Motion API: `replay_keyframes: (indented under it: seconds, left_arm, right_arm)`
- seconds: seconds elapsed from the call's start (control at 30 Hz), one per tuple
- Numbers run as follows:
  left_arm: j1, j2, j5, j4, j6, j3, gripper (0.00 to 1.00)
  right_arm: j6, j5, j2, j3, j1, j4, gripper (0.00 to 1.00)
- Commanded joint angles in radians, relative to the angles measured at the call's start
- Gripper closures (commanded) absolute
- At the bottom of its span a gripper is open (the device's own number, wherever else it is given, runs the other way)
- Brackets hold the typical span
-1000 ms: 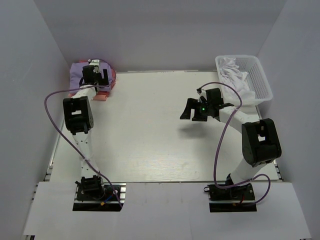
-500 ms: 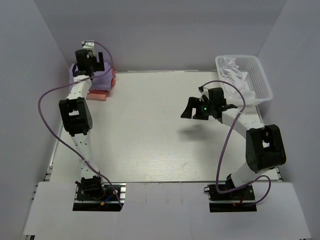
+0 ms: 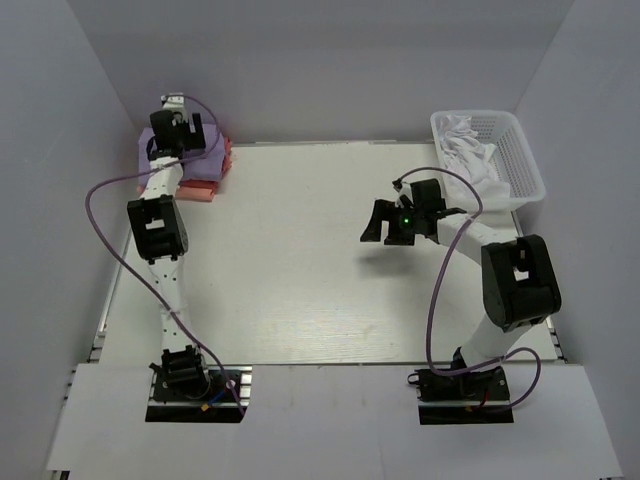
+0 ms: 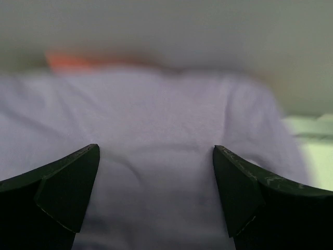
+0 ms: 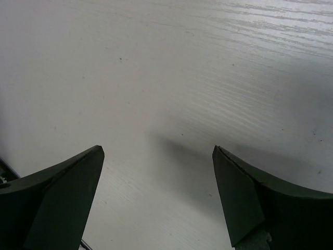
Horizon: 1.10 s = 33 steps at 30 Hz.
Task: Fold and stack the t-shirts
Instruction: Smooth out wrinkles on the folded tshirt
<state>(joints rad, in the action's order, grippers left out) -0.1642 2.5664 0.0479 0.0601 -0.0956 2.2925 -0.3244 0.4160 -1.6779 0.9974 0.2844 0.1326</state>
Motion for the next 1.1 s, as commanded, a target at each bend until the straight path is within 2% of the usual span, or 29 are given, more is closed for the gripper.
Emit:
replay_keyframes:
  seconds: [0.0,0.2,0.33,0.47,0.63,0.9,1.0,1.07]
  left_arm:
    - [-0.038,0.072,0.055,0.033,0.08,0.031,0.0]
    - [-0.058,0.11,0.095,0.043,0.112,0.036,0.0]
    - [-0.058,0.038,0.113,0.043,0.112,0.01,0.0]
    - [-0.058,-0.128,0.138,-0.037,0.112,-0.099,0.0]
    - [-0.038,-0.216,0.177,-0.02,0.14,-0.079,0.0]
    - [-0.028,-0.399,0.152,-0.1,0.137,-0.396,0.0]
    - [-0.028,-0.428,0.234,-0.141,0.137,-0.507,0.0]
    - [-0.028,-0.449,0.308,-0.186,0.137,-0.594,0.06]
  right_arm:
    - [0.016,0.036,-0.026,0.052,0.002,0.007,0.09]
    - [0.019,0.029,-0.008,0.043,0.004,-0.004,0.09]
    - [0.016,0.035,0.01,0.035,0.004,-0.013,0.09]
    - [0.005,0.049,0.04,0.006,0.002,-0.04,0.09]
    - [-0.004,0.066,0.102,-0.054,0.006,-0.077,0.09]
    - [0.014,0.044,0.193,-0.1,0.006,-0.042,0.09]
    - [0.016,0.037,0.192,-0.105,0.002,-0.039,0.09]
    - [0.019,0.038,0.185,-0.1,0.004,-0.036,0.09]
